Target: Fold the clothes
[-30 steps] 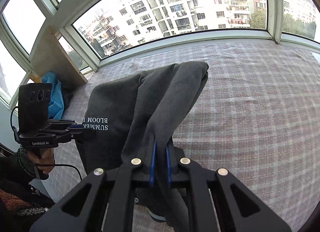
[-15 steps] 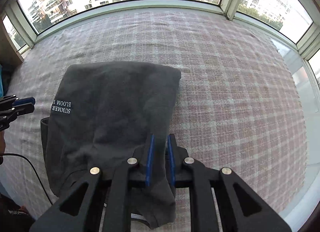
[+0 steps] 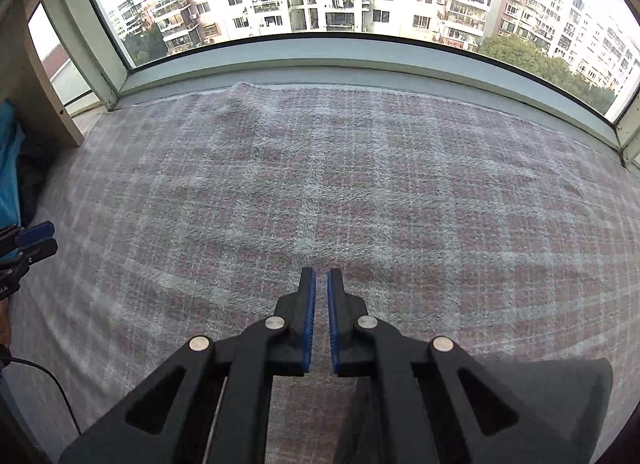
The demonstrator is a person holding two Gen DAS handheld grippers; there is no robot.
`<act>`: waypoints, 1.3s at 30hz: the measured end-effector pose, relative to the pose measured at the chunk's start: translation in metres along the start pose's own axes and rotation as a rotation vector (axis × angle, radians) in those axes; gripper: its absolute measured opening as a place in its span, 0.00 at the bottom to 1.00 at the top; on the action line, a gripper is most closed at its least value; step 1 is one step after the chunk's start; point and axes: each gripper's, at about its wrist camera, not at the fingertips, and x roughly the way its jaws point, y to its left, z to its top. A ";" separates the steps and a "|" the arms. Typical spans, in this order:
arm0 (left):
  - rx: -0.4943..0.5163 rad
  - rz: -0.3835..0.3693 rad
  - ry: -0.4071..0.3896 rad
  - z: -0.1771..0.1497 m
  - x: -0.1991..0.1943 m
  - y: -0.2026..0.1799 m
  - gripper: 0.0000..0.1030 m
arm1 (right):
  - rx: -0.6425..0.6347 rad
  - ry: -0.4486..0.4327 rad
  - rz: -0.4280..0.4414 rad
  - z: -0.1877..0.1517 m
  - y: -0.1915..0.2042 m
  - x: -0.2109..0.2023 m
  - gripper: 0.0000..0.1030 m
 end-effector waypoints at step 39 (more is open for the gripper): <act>0.044 0.001 -0.241 -0.028 -0.161 0.000 0.56 | 0.112 -0.296 0.040 0.010 0.027 -0.237 0.53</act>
